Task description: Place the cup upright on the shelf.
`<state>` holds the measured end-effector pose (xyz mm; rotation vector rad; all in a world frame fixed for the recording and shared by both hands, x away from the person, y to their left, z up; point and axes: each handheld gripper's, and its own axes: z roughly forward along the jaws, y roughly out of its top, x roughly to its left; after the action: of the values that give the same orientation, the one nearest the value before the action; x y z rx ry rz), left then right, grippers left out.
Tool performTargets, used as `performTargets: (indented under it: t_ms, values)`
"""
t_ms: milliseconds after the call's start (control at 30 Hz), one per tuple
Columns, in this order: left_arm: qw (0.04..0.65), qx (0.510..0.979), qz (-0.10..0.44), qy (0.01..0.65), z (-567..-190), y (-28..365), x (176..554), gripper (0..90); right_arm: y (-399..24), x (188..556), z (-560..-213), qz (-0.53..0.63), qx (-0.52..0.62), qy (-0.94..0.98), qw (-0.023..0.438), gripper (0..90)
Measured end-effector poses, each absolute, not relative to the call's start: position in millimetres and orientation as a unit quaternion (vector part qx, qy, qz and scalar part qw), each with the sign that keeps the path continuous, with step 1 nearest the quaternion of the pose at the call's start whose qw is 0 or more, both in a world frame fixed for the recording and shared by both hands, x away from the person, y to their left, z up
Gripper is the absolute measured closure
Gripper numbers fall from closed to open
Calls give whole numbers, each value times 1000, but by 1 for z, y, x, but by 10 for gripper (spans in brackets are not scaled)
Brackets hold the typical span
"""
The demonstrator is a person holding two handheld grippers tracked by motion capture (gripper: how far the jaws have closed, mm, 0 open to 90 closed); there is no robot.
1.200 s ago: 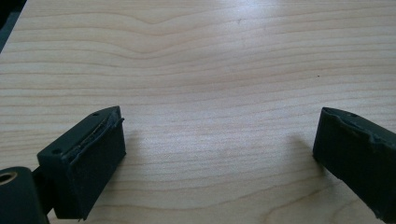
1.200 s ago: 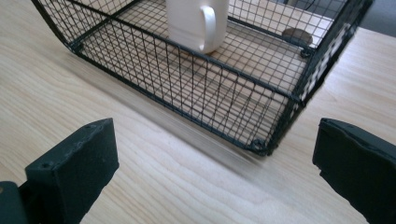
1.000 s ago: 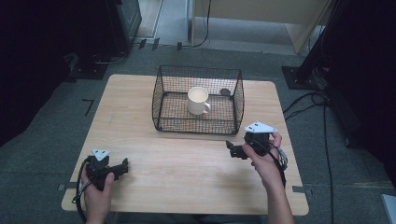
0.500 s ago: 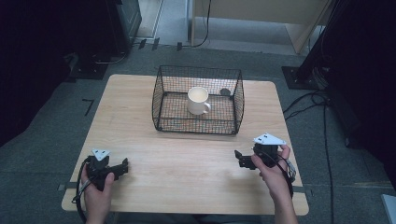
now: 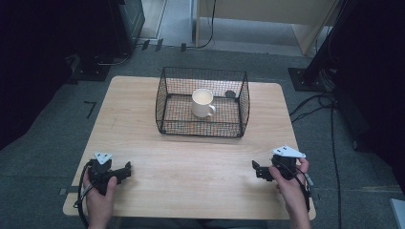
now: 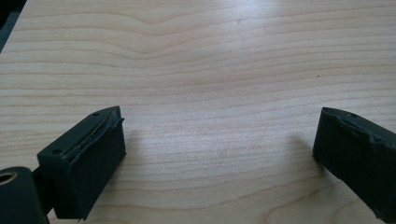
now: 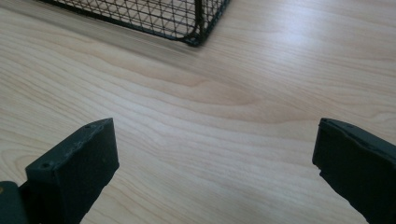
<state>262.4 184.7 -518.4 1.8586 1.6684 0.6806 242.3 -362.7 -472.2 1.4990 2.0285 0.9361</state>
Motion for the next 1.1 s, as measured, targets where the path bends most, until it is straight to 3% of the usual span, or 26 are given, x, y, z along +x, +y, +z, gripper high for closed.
performTargets:
  t_ms: [1100]
  values:
    - [273, 691, 253, 620, -518, 185, 262, 24, -426, 204, -515, 285, 615, 702, 218, 0]
